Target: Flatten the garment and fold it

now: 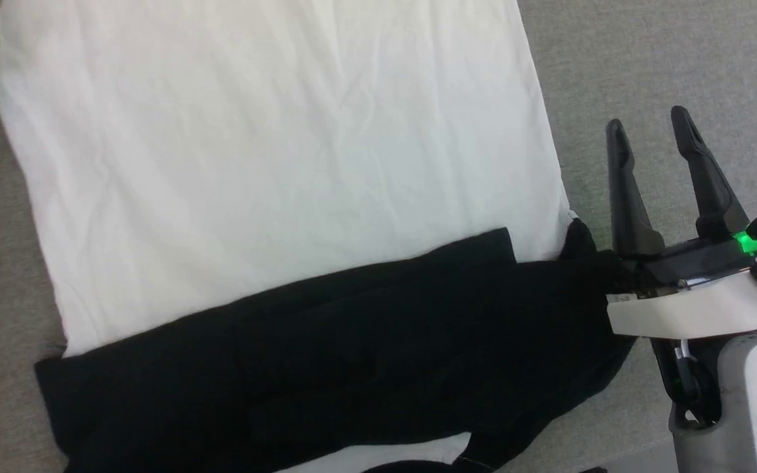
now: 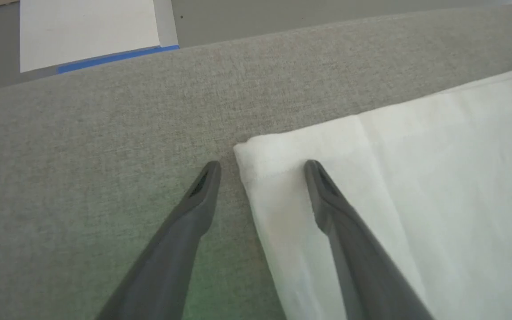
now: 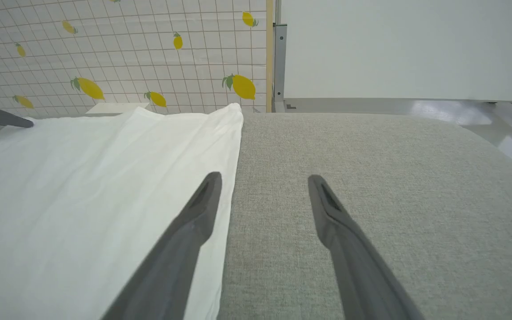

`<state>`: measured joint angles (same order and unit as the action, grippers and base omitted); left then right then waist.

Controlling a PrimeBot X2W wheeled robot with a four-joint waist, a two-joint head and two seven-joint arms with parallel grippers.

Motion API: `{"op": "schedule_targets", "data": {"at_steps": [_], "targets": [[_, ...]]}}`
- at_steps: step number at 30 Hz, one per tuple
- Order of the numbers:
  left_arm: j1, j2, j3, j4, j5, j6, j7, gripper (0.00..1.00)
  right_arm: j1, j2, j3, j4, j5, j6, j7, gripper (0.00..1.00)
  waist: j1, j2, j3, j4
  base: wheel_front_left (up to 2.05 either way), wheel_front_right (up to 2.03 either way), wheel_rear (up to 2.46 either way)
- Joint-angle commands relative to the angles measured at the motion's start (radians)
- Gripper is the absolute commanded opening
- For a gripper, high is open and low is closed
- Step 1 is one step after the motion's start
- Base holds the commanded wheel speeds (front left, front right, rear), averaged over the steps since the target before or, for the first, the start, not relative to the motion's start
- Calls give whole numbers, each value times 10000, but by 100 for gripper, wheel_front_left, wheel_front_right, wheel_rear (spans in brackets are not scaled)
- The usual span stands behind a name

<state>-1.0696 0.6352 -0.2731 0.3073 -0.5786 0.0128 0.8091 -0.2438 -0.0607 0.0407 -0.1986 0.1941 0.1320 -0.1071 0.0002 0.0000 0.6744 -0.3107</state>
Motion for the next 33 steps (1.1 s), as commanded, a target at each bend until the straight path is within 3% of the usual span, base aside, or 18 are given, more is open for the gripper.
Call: {"op": "schedule_targets", "data": {"at_steps": [1,4,5,7,14,19,26,33], "targets": [[-195,140,51,-36,59,362,290,100,-146,53,90,-54,52,-13,-81,100,-2,0,354,-314,0,0,0],[-185,273,-3,-75,214,950,1096,100,-204,65,161,-29,100,-13,-113,100,-2,0,416,-345,0,0,0],[-146,261,-1,-148,144,1091,1407,89,-224,68,179,-26,121,-13,-119,100,-2,0,434,-352,0,0,0],[-68,222,39,-358,5,1297,1784,0,-259,72,168,-14,116,-13,-113,100,-2,0,461,-345,0,0,0],[237,314,-56,-1079,-127,1441,2328,0,-1187,-321,322,-23,15,-13,563,100,-2,0,522,-208,0,0,0],[148,170,-167,-1341,-161,1382,2258,0,-3712,-912,615,567,437,-13,2058,100,-2,0,576,33,0,0,0],[-574,-341,-564,-1622,-25,853,1528,0,-7620,-666,275,3876,1166,-13,4375,100,-2,0,814,810,0,0,0],[-1356,-1132,-1081,-1343,99,185,493,0,-10141,-485,-521,7469,169,-13,6358,100,-2,0,1133,1893,0,0,0]]}}
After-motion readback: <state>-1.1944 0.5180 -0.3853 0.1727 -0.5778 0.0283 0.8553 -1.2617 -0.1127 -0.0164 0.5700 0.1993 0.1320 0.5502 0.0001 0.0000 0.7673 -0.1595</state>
